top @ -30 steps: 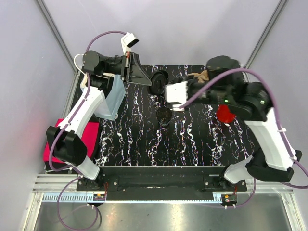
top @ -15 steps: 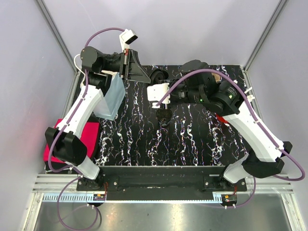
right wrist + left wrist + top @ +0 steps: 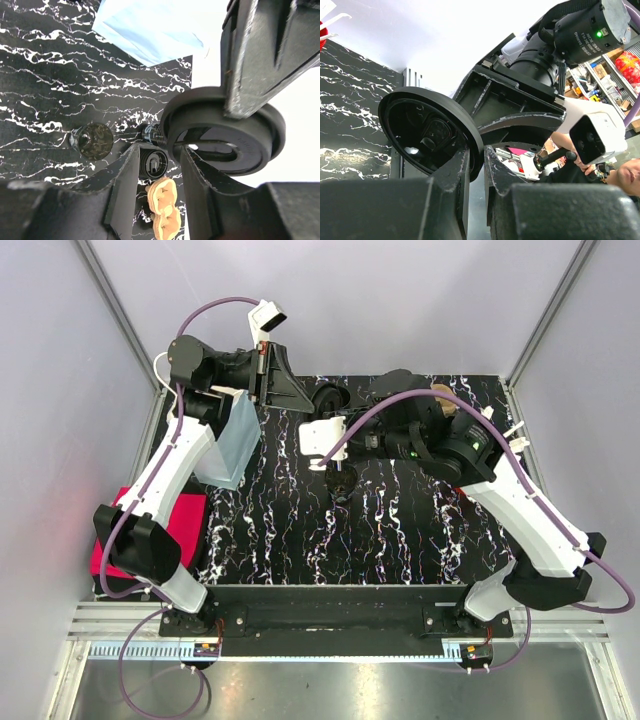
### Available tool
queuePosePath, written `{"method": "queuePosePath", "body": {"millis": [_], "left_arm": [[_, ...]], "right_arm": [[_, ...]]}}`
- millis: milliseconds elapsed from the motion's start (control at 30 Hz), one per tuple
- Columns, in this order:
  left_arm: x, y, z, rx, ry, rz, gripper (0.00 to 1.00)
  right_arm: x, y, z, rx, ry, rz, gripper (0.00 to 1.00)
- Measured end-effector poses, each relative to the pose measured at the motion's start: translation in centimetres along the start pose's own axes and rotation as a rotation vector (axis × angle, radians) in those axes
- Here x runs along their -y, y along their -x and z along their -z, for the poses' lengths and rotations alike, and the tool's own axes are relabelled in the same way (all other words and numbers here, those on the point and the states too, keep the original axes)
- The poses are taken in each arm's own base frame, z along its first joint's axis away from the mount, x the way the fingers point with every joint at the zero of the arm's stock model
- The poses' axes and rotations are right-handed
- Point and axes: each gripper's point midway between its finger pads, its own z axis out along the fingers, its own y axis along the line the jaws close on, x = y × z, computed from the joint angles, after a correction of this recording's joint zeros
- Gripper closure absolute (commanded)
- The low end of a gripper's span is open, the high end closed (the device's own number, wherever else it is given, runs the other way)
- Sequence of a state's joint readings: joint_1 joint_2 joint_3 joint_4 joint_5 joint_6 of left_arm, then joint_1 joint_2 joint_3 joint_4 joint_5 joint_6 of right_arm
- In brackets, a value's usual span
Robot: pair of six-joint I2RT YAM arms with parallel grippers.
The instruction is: Pack the takeout coffee
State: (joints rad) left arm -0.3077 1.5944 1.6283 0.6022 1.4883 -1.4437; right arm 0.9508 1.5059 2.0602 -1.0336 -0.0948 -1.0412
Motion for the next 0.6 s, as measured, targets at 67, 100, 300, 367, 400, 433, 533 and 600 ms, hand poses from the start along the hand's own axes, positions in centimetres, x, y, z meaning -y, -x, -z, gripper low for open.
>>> {"method": "queuePosePath", "body": {"millis": [67,100,300,367,400,433,533,600], "left_arm": [[0.0,0.0,0.0,0.0,0.001,0.001,1.0],[-0.1,0.0,0.0,0.0,0.001,0.003,1.0],[0.0,0.1,0.1,0.002,0.002,-0.002,1.0],[0.0,0.1,0.1,0.003,0.003,-0.004,1.0],[0.0,0.1,0.1,0.003,0.003,-0.006,1.0],[0.0,0.2,0.2,0.004,0.005,-0.008,1.0],[0.0,0.2,0.2,0.005,0.006,-0.003,1.0],[-0.1,0.2,0.2,0.004,0.007,0.0,1.0]], "right_arm": [[0.1,0.2,0.0,0.004,-0.008,0.001,0.58],[0.3,0.3,0.0,0.005,-0.014,0.001,0.58],[1.2,0.1,-0.1,-0.012,-0.06,0.005,0.62],[1.2,-0.1,-0.4,-0.017,-0.063,0.004,0.64],[1.1,-0.2,-0.5,-0.021,-0.062,0.004,0.64],[1.0,-0.4,-0.7,-0.026,-0.059,0.003,0.64],[0.9,-0.5,-0.9,-0.027,-0.058,0.004,0.66],[1.0,-0.4,-1.0,-0.026,-0.061,0.004,0.69]]}}
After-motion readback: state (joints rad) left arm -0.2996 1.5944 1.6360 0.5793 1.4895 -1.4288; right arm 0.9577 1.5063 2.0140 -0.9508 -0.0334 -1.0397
